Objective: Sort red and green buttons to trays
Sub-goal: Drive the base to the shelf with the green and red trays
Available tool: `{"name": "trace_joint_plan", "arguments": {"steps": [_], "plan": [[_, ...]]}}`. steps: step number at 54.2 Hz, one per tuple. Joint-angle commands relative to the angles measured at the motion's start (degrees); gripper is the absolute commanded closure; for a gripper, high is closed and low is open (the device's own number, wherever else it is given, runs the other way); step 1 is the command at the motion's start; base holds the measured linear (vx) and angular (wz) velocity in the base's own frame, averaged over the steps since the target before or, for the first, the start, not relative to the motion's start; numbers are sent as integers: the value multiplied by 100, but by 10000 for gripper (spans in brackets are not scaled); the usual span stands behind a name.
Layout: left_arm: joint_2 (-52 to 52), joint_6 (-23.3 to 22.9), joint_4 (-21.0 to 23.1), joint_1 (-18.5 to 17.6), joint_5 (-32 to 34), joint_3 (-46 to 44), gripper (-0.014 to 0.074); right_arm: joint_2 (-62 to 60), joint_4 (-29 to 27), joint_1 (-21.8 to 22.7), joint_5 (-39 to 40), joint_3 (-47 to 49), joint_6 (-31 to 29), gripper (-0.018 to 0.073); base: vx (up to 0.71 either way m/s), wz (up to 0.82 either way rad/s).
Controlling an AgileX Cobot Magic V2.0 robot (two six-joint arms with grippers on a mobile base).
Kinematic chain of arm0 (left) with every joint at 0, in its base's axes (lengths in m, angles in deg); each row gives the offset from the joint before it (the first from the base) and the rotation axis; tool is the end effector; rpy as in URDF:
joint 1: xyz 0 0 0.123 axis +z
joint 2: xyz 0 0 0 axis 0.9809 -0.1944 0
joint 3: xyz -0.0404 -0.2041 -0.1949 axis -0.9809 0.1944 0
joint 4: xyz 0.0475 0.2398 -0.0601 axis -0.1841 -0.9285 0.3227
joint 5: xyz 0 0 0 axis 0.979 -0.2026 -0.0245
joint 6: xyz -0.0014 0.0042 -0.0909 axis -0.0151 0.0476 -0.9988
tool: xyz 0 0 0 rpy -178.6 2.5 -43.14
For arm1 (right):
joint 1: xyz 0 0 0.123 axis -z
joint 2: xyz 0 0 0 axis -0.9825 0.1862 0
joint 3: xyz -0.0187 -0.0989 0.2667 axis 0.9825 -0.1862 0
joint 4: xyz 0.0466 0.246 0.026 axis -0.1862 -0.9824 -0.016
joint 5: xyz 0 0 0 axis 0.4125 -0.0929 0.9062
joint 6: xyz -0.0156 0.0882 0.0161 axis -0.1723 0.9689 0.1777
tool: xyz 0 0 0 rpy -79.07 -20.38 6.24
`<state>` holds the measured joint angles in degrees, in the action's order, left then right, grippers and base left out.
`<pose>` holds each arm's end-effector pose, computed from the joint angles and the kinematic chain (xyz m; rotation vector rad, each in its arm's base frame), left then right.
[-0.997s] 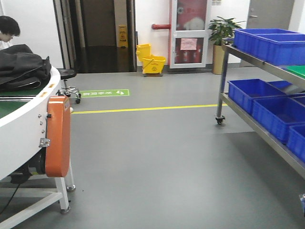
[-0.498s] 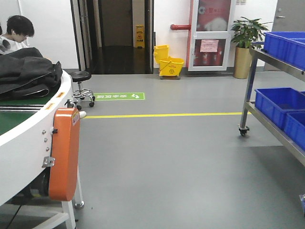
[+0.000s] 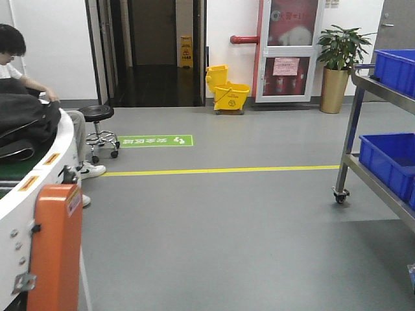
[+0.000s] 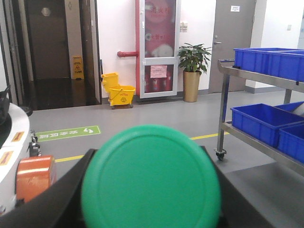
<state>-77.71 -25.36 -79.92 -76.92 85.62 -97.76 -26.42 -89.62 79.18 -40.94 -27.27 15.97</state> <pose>0.1033 -0.0228 0.3180 0.1729 1.5013 -0.2341 0.1283 0.0121 0.3135 -0.1597 1.8519 0.0721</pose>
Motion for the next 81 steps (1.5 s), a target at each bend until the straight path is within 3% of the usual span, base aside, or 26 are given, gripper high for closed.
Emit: {"name": "trace_joint_plan", "arguments": {"steps": [1,51,81], "plan": [[-26,-46,186,-39,62,-165,596,2,-56,13,407,197,-61,568,52,-8],[-26,-46,186,-39,59,-165,596,2,-56,13,407,197,-61,568,51,-9],[-26,-46,186,-39,52,-165,596,2,-56,13,414,197,-61,568,43,-46]]}}
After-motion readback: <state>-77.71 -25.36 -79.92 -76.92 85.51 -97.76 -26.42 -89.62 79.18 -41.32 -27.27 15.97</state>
